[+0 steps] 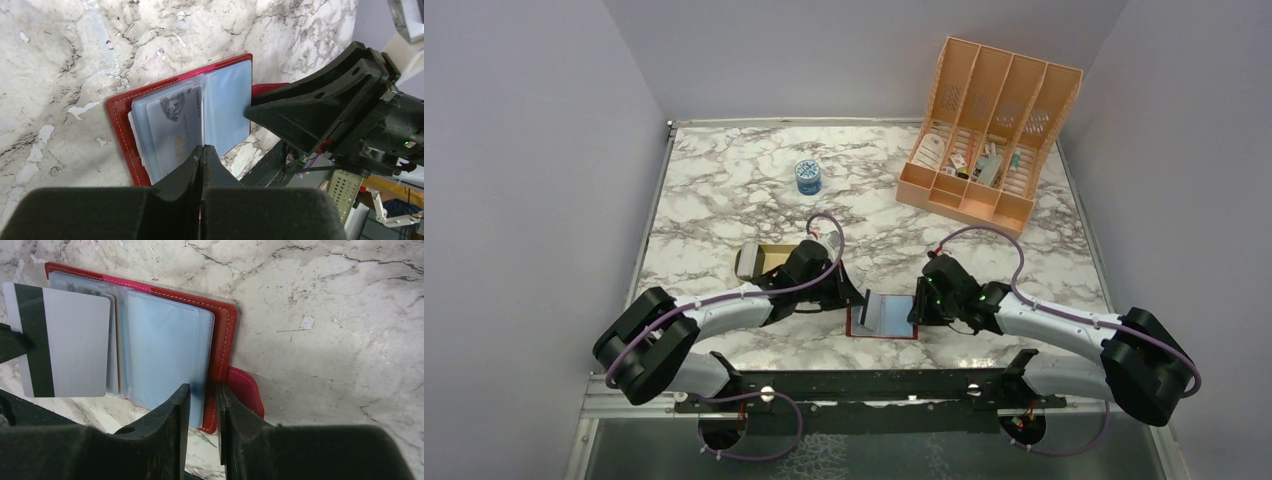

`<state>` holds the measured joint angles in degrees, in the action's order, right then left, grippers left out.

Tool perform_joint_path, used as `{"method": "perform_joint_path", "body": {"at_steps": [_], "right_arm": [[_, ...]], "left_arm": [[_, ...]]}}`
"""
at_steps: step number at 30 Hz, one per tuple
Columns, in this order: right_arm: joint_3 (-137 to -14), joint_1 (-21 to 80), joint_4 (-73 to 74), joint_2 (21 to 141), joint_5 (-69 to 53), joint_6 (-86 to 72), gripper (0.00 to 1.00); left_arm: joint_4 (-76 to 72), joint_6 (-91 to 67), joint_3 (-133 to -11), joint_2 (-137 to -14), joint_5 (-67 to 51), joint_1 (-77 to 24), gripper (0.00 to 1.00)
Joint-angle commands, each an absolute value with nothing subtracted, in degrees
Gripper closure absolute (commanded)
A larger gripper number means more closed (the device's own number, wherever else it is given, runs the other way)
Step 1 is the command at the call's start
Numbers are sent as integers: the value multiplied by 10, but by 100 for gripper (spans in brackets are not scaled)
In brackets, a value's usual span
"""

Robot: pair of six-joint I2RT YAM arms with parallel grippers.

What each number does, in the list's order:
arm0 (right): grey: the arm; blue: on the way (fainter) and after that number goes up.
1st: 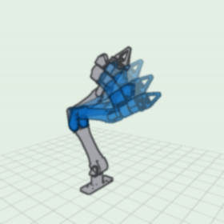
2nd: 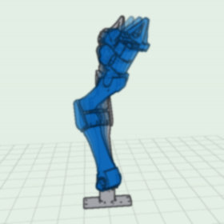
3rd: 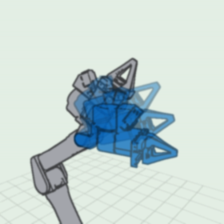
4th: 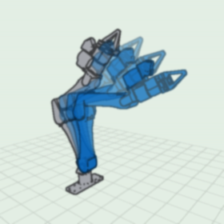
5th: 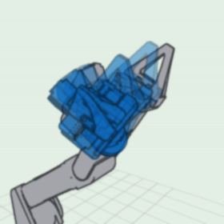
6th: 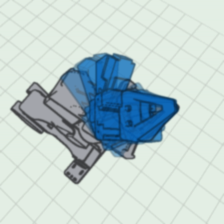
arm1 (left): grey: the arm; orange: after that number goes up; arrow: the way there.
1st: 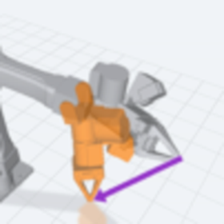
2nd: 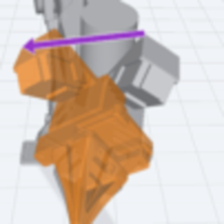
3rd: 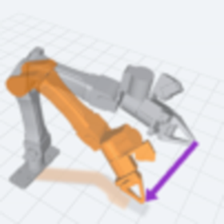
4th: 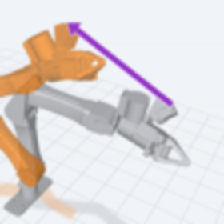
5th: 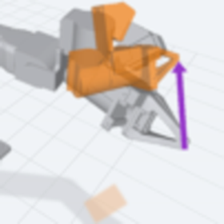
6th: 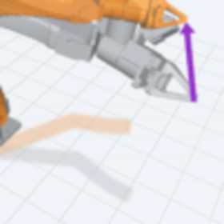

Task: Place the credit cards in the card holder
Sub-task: Insert the credit card into the card holder.

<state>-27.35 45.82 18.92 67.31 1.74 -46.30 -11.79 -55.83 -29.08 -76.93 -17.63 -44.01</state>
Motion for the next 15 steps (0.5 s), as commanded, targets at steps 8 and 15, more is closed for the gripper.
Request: {"method": "perform_joint_path", "body": {"at_steps": [8,15], "right_arm": [[-262,462,173,671,3,-472,74],[-258,462,170,670,3,-473,74]], "left_arm": [[-152,-566,-288,-795,-165,-456,100],[-170,-572,-279,-810,-166,-459,100]]}}
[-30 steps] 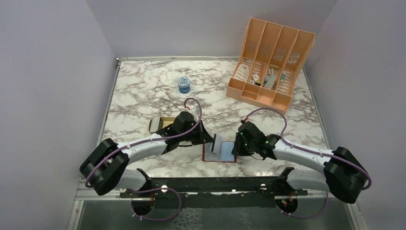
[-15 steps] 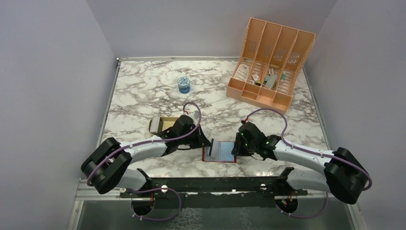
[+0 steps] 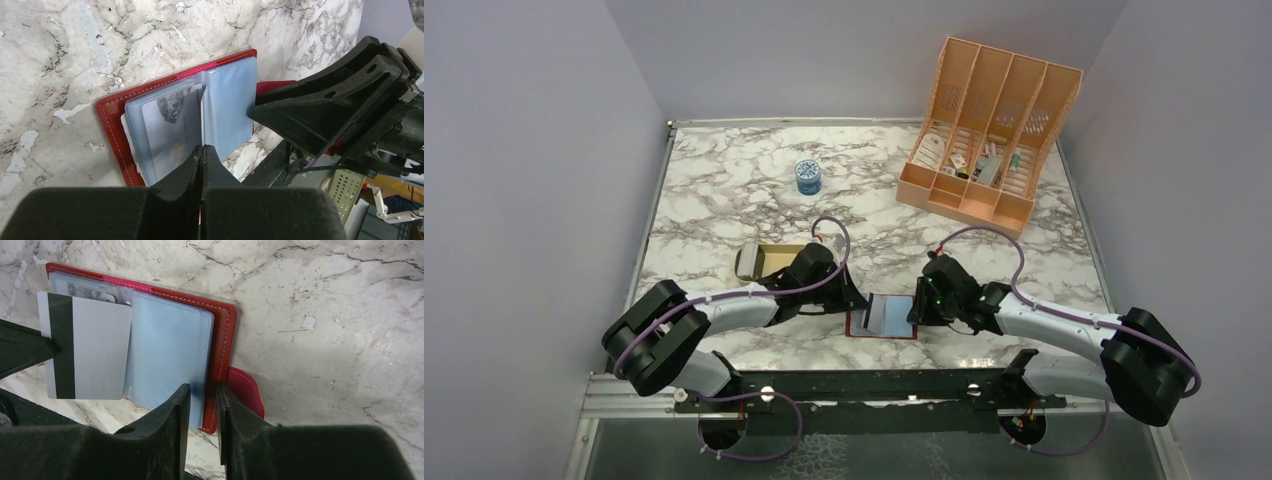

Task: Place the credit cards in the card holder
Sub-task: Insert the credit card into the card holder.

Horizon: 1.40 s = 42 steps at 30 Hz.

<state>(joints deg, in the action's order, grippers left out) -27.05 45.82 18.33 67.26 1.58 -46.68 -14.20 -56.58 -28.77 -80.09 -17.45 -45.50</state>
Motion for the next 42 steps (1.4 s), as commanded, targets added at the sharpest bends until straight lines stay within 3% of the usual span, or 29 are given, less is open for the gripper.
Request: {"method": "perform_joint_path", "body": {"at_steps": [1,42], "right_arm": [[-258,462,170,671,3,-474,74],[-250,462,165,669,-7,-482,74]], "left_arm": [[-172,-572,-279,-812,-165,-459,100],[-231,-585,-255,-828,-126,-474,100]]}}
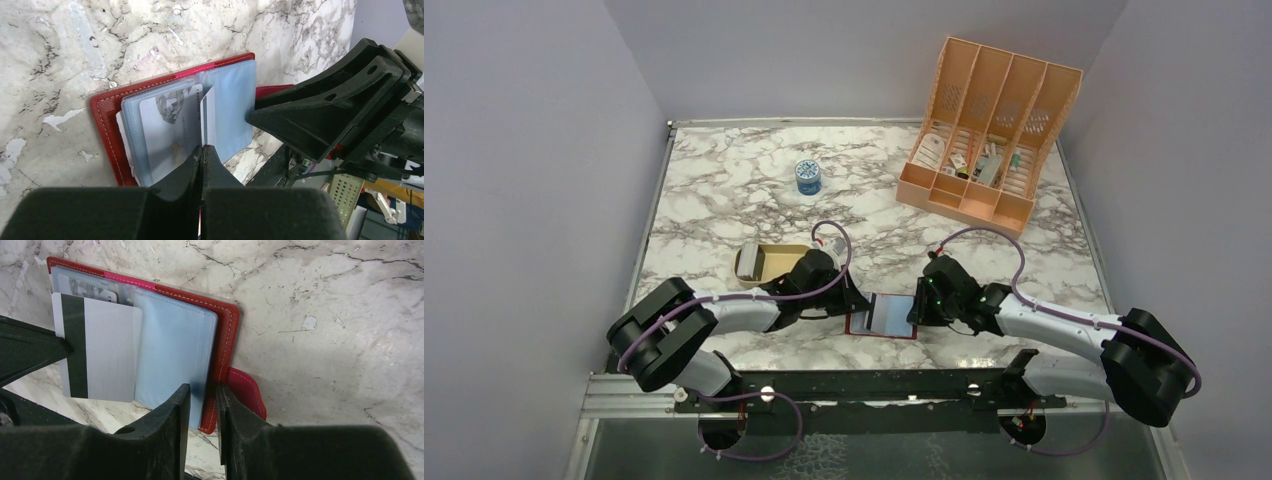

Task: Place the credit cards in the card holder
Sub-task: Insert the credit card into the card holder.

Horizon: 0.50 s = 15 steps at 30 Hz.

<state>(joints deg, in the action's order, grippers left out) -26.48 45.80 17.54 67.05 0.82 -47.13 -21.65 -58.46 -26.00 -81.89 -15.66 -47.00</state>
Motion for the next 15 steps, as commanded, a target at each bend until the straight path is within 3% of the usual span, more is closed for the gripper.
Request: {"method": "perform_joint_path", "body": {"at_steps": [1,15], "right_arm": [[-249,462,164,669,-9,-483,74],[-250,462,161,673,-14,-484,74]], "left_arm": [[-231,-583,-256,-829,-120,-474,100],[-232,-569,-269,-851,-87,-493,100]]}}
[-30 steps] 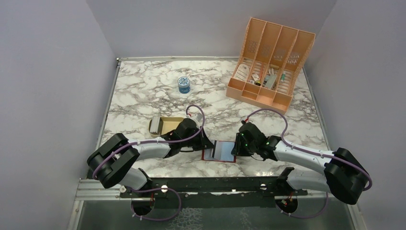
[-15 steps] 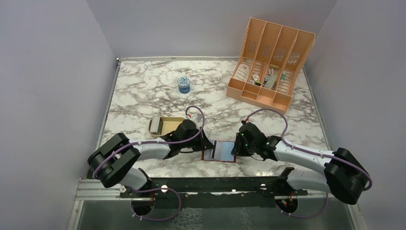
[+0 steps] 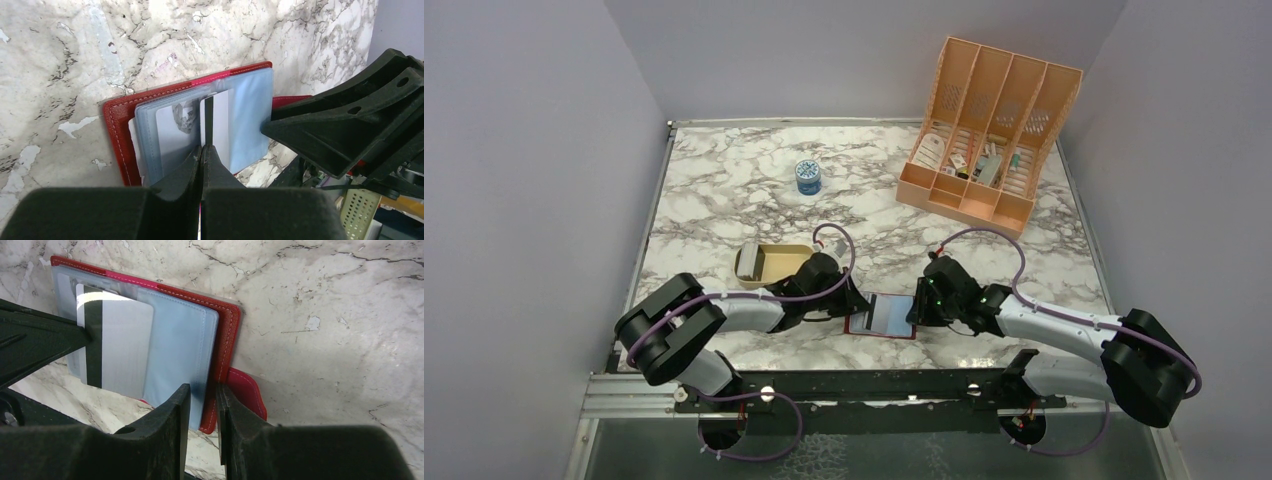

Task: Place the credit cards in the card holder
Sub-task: Insert the credit card into the card holder.

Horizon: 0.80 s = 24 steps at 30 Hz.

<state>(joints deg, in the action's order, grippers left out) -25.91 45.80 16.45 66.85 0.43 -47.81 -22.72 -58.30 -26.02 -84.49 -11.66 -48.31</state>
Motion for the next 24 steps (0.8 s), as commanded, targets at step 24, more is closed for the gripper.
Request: {"method": "perform_joint_path", "body": {"at_steps": [24], "right_arm": [[-241,461,157,665,-19,-492,74]], "left_arm": [[-232,-599,-261,-847,-4,-537,100]]}}
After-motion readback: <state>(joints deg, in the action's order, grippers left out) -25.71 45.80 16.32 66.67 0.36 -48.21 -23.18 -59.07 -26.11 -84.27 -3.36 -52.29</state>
